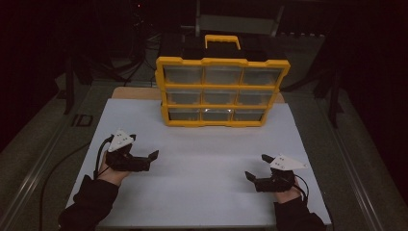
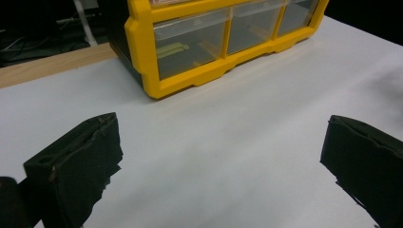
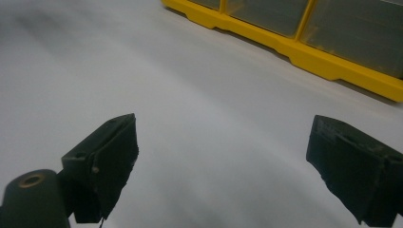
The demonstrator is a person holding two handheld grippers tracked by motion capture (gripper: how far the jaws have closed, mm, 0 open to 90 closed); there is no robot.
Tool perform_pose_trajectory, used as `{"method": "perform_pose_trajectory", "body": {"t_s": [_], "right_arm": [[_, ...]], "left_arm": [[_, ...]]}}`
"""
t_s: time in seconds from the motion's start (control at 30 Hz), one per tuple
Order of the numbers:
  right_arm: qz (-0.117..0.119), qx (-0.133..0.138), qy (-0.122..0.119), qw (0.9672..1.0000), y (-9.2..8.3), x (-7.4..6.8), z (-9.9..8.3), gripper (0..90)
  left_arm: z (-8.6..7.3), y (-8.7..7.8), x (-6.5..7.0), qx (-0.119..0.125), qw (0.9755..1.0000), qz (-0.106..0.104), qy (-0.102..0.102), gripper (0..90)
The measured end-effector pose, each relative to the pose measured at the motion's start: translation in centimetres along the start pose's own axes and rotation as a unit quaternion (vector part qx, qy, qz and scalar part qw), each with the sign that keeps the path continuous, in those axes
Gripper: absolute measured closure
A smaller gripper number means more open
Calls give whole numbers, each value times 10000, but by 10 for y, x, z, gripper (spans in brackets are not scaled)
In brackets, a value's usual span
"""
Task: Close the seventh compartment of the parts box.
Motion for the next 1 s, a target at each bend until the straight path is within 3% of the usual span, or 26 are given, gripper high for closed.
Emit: {"method": "perform_pose_trajectory", "body": {"t_s": [0.3, 0.67, 1.0], "right_arm": [[-2, 1, -18, 10000, 1, -1, 1, 101], [-8, -18, -29, 10000, 1, -1, 1, 101], [-6, -22, -46, 10000, 1, -2, 1, 101]], "left_arm": [[-17, -8, 0, 75, 9999, -40, -116, 0], [-43, -5, 5, 40, 9996, -145, -246, 0], [-66, 3, 12, -65, 9997, -132, -178, 0]]}}
Point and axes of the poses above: each handheld gripper's, and its own axes: y roughly forward along the jaws, z roughly out of its top, x roughly to its right, the point moved 8 cm from there along y, roughly forward along the jaws, and after that the axes turned 15 degrees about -x, right-handed, at the moved point
